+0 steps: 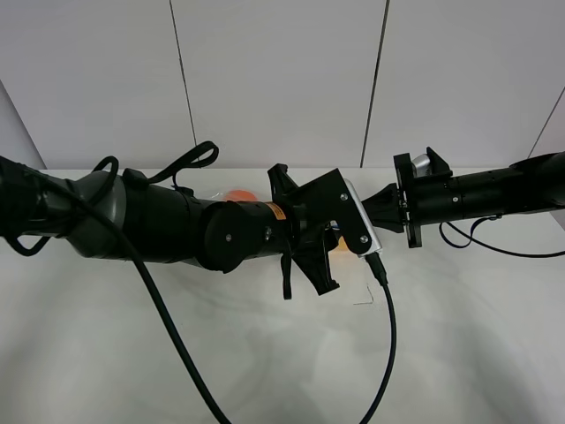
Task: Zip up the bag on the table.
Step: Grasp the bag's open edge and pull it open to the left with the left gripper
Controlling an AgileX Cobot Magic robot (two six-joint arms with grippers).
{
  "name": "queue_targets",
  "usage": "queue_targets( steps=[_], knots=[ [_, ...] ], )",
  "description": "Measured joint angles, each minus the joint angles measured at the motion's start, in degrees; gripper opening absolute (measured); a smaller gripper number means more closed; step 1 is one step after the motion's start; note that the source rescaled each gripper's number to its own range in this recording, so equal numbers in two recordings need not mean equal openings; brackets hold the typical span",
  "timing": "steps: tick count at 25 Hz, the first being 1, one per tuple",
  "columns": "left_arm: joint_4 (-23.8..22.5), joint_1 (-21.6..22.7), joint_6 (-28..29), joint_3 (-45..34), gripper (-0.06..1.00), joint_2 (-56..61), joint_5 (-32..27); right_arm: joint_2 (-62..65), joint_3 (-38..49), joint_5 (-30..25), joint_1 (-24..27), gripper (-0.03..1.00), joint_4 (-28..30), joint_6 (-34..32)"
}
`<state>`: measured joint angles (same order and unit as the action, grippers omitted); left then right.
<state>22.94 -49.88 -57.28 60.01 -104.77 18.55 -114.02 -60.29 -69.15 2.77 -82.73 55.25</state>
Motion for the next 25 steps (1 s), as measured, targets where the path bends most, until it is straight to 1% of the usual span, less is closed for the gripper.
queue_targets(
  steps=[11,16,20,22,24,25],
  knots=[
    [0.00,0.65,0.00,0.00,0.37,0.00,0.82,0.00,0.00,0.00,0.00,0.00,-0.41,-0.07],
    [0.00,0.65,-0.25,0.00,0.37,-1.79,1.25,0.00,0.00,0.05,0.00,0.00,-0.41,-0.24],
    [0.00,0.65,-0.25,0.00,0.36,-1.72,2.79,0.00,0.00,0.05,0.00,0.00,-0.48,-0.24],
    [0.00,0.65,-0.25,0.00,0.33,-1.72,2.79,0.00,0.00,0.05,0.00,0.00,-0.55,-0.24],
    [0.00,0.65,-0.25,0.00,0.24,-1.72,2.79,0.00,0.00,0.05,0.00,0.00,-0.61,-0.24],
    [0.00,0.65,-0.25,0.00,0.17,-1.72,2.79,0.00,0.00,0.05,0.00,0.00,-0.61,-0.24]
  ],
)
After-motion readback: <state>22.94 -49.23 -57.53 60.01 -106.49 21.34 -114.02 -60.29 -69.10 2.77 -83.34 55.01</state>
